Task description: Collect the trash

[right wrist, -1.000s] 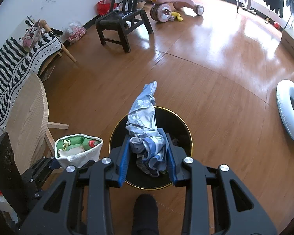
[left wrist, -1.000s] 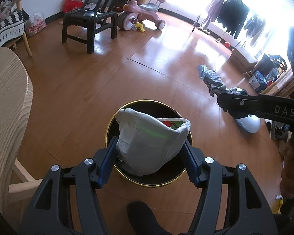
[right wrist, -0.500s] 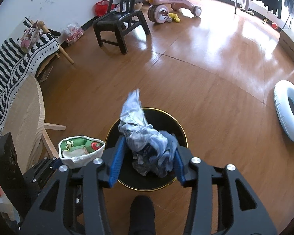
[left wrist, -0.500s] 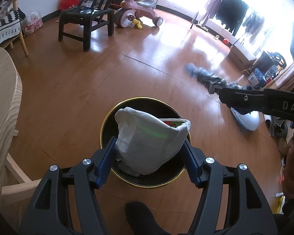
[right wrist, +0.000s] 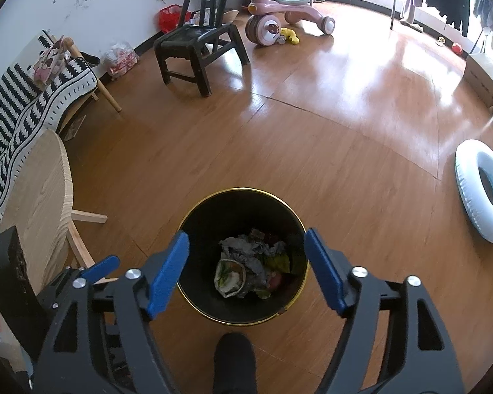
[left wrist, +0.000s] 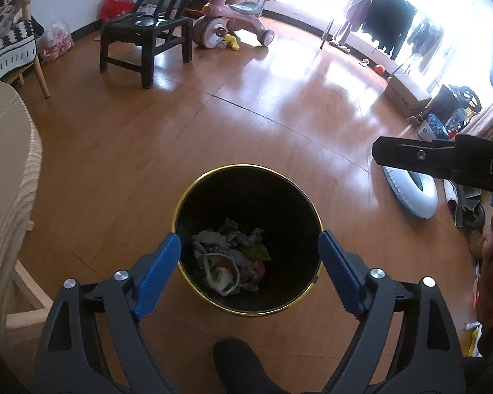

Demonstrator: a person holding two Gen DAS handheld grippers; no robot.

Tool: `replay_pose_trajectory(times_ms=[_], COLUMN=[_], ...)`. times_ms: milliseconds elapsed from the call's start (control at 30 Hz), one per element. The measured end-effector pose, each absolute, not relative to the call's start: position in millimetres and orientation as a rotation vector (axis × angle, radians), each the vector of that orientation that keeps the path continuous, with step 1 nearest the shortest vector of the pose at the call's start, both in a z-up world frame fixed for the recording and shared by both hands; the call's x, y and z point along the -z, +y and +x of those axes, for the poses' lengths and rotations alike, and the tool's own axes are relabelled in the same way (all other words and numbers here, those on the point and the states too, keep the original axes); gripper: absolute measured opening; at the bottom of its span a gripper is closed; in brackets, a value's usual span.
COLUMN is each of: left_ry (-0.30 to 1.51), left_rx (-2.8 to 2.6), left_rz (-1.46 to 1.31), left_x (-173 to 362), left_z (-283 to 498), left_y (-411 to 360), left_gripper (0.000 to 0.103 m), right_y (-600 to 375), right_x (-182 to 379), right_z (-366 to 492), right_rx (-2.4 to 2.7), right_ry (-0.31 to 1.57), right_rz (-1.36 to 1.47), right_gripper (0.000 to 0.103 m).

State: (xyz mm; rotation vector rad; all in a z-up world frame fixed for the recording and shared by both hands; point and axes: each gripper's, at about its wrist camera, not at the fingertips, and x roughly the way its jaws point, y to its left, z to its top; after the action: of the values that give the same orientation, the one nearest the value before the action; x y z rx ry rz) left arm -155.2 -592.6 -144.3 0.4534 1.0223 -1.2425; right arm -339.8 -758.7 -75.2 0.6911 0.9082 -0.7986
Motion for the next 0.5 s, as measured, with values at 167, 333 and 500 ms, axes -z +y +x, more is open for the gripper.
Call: replay_pose_trajectory(times_ms=[167, 333, 500], left_ry=[0.979, 0.891, 0.839], left_rx=[1.216, 1.153, 1.028], left_rz=[0.458, 0.41, 0.376], left_x=[130.2, 102.3, 79.3], left_z=[-142.7, -115.3, -70.5], left_y=[-573.0, -531.9, -475.2], left_gripper=[0.088, 0.093, 0.094], right_y=[-750.5, -727.1, -686.4], right_x=[70.3, 54.6, 34.6], right_z=[-327.5, -294.5, -243.9], right_rx=[0.8, 0.759, 0.668], right_ry=[0.903, 0.884, 0.854], right_rz=[0.663, 0.579, 0.468], right_gripper=[0.083, 0.09, 0.094])
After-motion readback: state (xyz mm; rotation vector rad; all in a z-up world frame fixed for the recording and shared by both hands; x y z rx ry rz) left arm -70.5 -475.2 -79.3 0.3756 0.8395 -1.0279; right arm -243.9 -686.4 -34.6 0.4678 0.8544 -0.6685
